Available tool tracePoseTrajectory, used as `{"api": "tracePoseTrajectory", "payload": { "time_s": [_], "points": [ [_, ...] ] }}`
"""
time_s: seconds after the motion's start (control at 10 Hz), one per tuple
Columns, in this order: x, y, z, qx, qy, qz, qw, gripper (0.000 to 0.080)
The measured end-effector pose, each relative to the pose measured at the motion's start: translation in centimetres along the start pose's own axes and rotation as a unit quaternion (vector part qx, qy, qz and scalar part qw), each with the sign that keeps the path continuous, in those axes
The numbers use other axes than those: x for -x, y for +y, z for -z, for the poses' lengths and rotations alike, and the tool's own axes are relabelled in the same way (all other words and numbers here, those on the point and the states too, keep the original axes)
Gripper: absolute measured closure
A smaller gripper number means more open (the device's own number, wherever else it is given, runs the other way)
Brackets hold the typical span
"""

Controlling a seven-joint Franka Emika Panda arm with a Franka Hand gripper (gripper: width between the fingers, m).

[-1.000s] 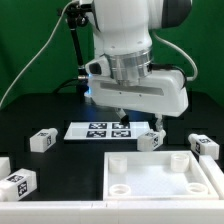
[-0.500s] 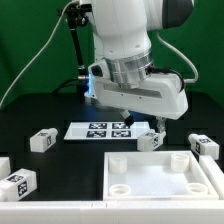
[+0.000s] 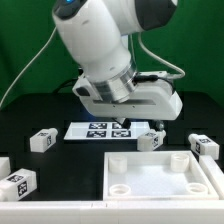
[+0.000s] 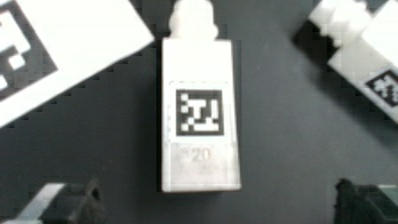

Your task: Assemble one leg

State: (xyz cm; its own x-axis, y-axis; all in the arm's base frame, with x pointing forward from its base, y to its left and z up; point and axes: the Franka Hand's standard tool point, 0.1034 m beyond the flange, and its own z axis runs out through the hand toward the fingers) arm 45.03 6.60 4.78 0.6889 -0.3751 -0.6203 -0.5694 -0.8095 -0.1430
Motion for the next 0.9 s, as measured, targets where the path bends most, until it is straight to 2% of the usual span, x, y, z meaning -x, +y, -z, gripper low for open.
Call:
{"api": "tracePoseTrajectory", "payload": {
  "time_s": [0.1,0.3,0.4,0.5,0.6,0.9],
  "points": [
    [0.1,0.1,-0.1,0.002,-0.031,0.002,1.000,0.0151],
    [0.7,0.5,-1.2,0.014,-0.143,-0.014,0.990,0.0151],
    [0.3,0.4,-1.7,0.020,-0.211,-0.012,0.977,0.0151],
    [0.0,0.3,-2.1,0.022,-0.247,-0.010,0.969,0.0151],
    [-0.3,0.2,-2.6,0.023,-0.260,-0.009,0.965,0.0151],
    [-0.3,-0.6,-3.4,0.029,-0.247,0.004,0.969,0.0151]
  ]
}}
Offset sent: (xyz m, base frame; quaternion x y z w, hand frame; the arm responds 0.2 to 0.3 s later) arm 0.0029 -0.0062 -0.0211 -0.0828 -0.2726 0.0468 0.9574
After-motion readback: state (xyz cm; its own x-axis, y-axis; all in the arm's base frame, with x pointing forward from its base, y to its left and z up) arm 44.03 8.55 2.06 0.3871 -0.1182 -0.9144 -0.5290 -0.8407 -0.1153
